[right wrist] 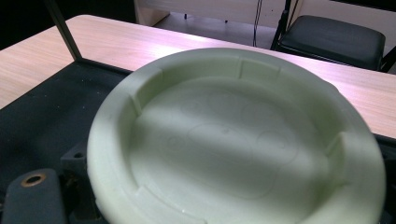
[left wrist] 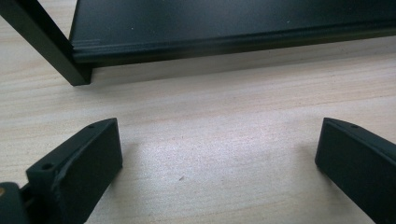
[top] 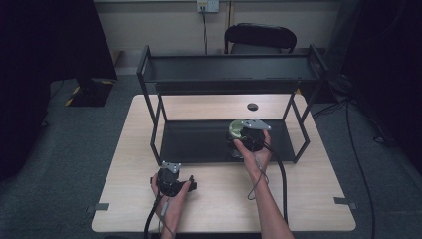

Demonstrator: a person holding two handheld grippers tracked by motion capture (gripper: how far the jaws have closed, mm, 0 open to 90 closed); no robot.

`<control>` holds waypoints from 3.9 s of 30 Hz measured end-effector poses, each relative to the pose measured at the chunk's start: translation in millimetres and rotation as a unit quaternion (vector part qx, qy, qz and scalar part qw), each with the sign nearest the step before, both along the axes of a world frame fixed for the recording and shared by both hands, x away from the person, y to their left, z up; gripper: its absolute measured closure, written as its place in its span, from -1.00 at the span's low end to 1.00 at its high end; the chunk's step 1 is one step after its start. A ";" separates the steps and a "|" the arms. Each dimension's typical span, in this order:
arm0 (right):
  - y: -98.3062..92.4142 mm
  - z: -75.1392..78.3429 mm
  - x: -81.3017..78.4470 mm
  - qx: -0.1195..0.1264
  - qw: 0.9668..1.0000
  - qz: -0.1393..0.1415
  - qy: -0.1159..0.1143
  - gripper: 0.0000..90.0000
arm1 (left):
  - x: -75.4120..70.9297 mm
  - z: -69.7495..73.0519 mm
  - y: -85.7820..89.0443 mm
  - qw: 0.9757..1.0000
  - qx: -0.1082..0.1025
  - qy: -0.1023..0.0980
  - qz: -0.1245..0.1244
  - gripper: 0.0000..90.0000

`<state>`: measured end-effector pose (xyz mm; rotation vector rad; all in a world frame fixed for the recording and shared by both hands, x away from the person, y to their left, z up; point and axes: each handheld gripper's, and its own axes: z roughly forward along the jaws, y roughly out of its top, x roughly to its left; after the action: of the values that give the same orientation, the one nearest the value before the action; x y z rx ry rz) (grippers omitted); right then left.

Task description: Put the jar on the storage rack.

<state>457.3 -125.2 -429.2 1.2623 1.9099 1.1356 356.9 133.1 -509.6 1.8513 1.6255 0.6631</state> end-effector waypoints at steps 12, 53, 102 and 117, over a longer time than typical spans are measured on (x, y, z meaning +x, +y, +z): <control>-1.9 -5.2 0.3 0.012 1.000 -0.004 0.004 -0.97 | 0.0 0.0 0.0 1.000 0.000 0.000 0.000 -1.00; -7.0 30.4 -38.3 0.020 0.999 -0.003 -0.035 -0.97 | 0.0 0.0 0.0 1.000 0.000 0.000 0.000 -1.00; -41.5 44.3 -125.7 0.051 0.996 -0.039 -0.064 -0.97 | 0.0 0.0 0.0 1.000 0.000 0.000 0.000 -1.00; -56.6 21.9 -143.2 0.034 0.995 -0.068 -0.058 -0.97 | 0.0 0.0 0.0 1.000 0.000 0.000 0.000 -1.00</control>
<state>314.1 -181.7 -407.3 1.3109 1.6885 1.1844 356.9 133.0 -509.6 1.8511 1.6258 0.6629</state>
